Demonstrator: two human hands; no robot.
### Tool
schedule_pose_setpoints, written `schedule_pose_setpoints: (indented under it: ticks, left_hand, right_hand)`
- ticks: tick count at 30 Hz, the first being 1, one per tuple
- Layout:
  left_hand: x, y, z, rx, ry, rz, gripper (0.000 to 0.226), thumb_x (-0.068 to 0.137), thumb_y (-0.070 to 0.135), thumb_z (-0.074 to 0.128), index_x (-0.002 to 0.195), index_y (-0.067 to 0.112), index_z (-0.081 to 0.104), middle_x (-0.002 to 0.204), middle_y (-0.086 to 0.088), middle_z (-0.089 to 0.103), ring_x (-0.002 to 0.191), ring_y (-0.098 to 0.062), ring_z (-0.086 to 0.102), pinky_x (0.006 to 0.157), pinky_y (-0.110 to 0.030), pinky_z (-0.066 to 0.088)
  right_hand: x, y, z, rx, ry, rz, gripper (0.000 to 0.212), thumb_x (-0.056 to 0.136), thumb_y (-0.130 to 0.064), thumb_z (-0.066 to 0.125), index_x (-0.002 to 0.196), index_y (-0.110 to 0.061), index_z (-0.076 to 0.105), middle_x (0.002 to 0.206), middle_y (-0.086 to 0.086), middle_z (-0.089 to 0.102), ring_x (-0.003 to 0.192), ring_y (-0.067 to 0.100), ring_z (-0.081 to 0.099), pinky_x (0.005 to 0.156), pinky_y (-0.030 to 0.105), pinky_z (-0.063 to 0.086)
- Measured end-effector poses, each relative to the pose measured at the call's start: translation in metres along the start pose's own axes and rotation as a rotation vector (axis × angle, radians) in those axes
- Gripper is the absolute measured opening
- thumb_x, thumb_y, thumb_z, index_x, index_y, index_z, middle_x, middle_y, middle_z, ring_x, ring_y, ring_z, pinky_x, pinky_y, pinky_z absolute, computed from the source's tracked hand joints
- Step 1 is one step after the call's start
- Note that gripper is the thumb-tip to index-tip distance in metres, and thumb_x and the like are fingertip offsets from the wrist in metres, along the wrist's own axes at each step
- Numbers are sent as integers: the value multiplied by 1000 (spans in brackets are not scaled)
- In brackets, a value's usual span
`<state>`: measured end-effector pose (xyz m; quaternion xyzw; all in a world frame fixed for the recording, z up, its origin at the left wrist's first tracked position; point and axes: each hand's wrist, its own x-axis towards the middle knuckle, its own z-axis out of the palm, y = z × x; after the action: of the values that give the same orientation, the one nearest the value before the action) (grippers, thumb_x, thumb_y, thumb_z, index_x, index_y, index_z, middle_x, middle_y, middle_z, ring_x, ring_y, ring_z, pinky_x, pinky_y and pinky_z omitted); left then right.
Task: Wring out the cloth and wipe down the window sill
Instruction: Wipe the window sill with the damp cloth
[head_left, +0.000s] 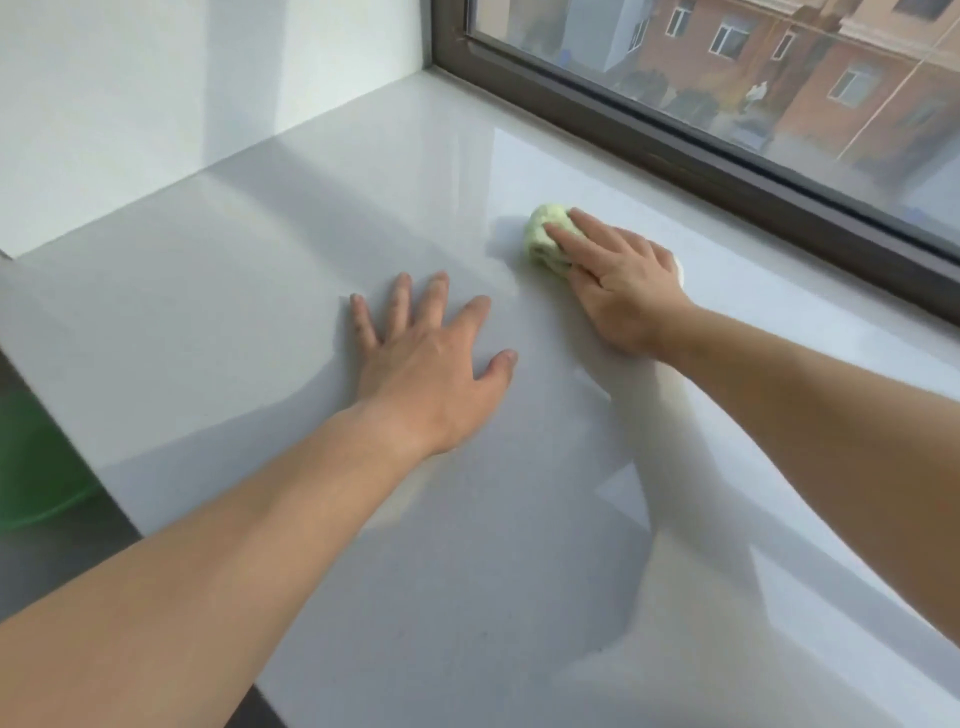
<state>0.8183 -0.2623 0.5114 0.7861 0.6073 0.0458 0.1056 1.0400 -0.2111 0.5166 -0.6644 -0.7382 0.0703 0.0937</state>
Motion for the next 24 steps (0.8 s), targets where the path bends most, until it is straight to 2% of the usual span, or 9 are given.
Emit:
schedule_pose_setpoints:
  ticks: [3,5,7,9,12,15,21,24]
  left_hand:
    - [4,10,5,20,9,-51,66,88,70,27,147,42,21,163,-3,4,149,-33,-9,111,-67,-10]
    - [3,14,8,50,25,-65,68,87,72,24,148,45,16,164,-3,2,148,-34,-11,110,-67,-11]
    - [3,16,11,68,40,-70,68,86,72,21,149,46,11,164,-1,-1,148,-33,-13,110,-68,-11]
    - [4,14,13,80,47,-71,69,86,72,19,149,47,9,164,-1,-2,148,-32,-13,110,-67,-10]
    - [4,13,15,92,60,-69,69,85,73,18,148,47,9,164,-1,0,149,-32,-11,111,-67,-7]
    - [5,13,16,97,60,-72,70,84,74,17,148,47,9,164,0,0,149,-32,-11,111,-67,-6]
    - [5,14,15,108,72,-73,73,81,74,16,148,46,10,164,-1,2,149,-33,-9,111,-67,-5]
    - [5,14,14,111,65,-71,72,81,74,15,148,46,11,164,-2,2,149,-33,-8,111,-67,-5]
  right_hand:
    - [38,17,-6,-4,14,235,50,99,-41,26,149,-47,23,163,-10,13,146,26,17,117,44,8]
    - [42,9,-2,-27,14,200,51,97,-43,25,148,-46,21,163,-7,11,146,28,15,117,47,8]
    - [31,-1,6,-62,12,17,50,99,-44,25,148,-47,19,163,-8,10,147,25,13,117,47,6]
    - [32,5,5,-34,-8,-70,48,101,-46,24,149,-50,19,163,-12,11,147,21,12,117,44,5]
    - [65,40,-7,-41,-7,83,49,101,-51,21,150,-48,21,163,-12,12,147,25,16,117,44,9]
    - [82,58,-14,-50,-7,248,49,100,-46,21,149,-46,20,164,-10,10,146,29,18,116,45,10]
    - [51,66,-8,-91,33,126,48,101,-45,24,149,-44,22,163,-8,14,145,28,18,116,45,11]
    - [61,74,-13,-81,56,306,51,98,-41,26,149,-42,23,163,-5,16,142,33,24,116,47,14]
